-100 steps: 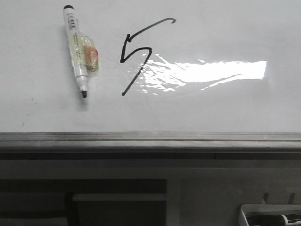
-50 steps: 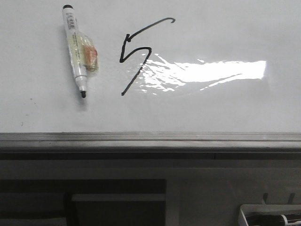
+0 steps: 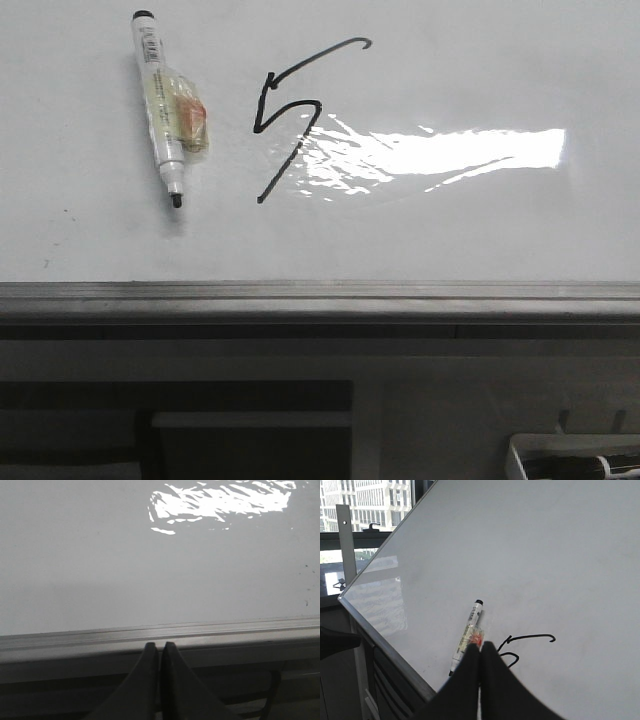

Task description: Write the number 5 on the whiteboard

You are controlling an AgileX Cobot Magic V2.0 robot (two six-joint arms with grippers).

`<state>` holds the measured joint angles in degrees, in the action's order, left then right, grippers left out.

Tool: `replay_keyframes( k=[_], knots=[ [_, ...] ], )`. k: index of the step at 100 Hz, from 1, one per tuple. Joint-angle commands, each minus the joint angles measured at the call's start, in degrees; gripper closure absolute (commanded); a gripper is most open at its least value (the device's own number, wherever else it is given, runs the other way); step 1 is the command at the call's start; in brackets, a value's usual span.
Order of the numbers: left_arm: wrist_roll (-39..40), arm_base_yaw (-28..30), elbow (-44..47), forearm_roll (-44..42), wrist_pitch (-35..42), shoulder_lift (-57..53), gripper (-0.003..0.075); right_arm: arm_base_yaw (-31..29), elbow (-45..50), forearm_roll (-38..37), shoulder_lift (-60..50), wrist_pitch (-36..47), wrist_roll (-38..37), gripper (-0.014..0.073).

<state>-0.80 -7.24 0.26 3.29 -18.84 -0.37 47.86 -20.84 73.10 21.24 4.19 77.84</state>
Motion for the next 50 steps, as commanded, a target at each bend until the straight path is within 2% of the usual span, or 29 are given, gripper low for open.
replay_keyframes(
  k=[1,8,21,31,38,43,50],
  knots=[
    [0.41,0.12,1.00,0.54,3.97,-1.49,0.0741,-0.06,-1.54,-0.13,0.30,1.38,0.43,0.0656],
    [0.41,0.12,1.00,0.54,3.97,-1.49,0.0741,-0.06,-1.29,-0.13,0.30,2.05,0.43,0.0656],
    [0.41,0.12,1.00,0.54,3.97,-1.49,0.0741,-0.06,0.95,-0.13,0.52,11.31,0.43,0.0656],
    [0.41,0.12,1.00,0.54,3.97,-1.49,0.0741,-0.06,2.70,-0.13,0.52,13.50,0.43,0.0656],
    [0.41,0.12,1.00,0.54,3.97,-1.49,0.0741,-0.06,4.24,-2.50,0.52,15.89,-1.18,0.0656],
    [0.41,0.12,1.00,0.54,3.97,-1.49,0.0741,-0.06,5.76,-8.15,0.52,17.49,-7.06,0.0656],
    [0.41,0.12,1.00,0.54,3.97,-1.49,0.0741,-0.33,9.36,-23.57,0.76,22.51,-22.54,0.0656]
  ],
)
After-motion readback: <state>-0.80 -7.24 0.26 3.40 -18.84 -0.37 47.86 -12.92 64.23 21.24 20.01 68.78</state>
